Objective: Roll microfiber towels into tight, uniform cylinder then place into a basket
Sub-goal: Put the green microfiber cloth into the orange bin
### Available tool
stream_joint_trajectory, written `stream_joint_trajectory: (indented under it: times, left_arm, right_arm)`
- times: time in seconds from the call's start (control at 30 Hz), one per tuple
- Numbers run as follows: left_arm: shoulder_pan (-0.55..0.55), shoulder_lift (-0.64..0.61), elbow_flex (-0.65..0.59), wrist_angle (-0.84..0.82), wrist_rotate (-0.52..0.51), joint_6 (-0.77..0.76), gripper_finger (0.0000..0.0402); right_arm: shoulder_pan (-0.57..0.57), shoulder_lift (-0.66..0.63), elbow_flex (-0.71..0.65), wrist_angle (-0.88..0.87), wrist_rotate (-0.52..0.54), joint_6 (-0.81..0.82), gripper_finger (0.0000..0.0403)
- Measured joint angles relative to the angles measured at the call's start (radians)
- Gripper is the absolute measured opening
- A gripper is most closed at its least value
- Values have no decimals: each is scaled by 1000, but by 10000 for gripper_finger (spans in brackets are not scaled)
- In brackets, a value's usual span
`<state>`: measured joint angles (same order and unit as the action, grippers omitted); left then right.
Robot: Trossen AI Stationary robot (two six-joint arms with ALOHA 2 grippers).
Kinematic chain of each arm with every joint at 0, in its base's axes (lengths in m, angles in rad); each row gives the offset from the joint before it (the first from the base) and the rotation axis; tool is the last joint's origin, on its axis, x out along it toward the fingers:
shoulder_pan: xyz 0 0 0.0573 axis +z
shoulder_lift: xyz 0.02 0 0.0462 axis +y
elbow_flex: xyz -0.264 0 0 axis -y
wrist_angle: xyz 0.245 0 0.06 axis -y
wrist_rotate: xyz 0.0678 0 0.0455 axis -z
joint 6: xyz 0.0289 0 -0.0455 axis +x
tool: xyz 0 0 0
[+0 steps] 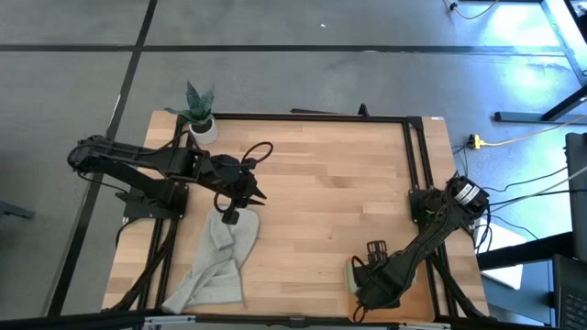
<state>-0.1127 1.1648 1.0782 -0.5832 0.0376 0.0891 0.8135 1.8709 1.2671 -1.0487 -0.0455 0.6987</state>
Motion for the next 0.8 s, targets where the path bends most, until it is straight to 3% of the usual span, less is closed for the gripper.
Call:
stream_joint_trajectory:
  times: [0.37, 0.57, 0.8]
  left_arm:
    - [-2, 0, 0, 0, 17, 2, 67]
    - [-7, 0, 0, 0, 85, 110, 67]
    - [-7, 0, 0, 0, 30, 127, 67]
  right_arm:
    - [0, 0, 0, 72, 3, 0, 229]
    - [0, 0, 0, 72, 3, 1, 229]
    - [0, 0, 0, 72, 2, 0, 229]
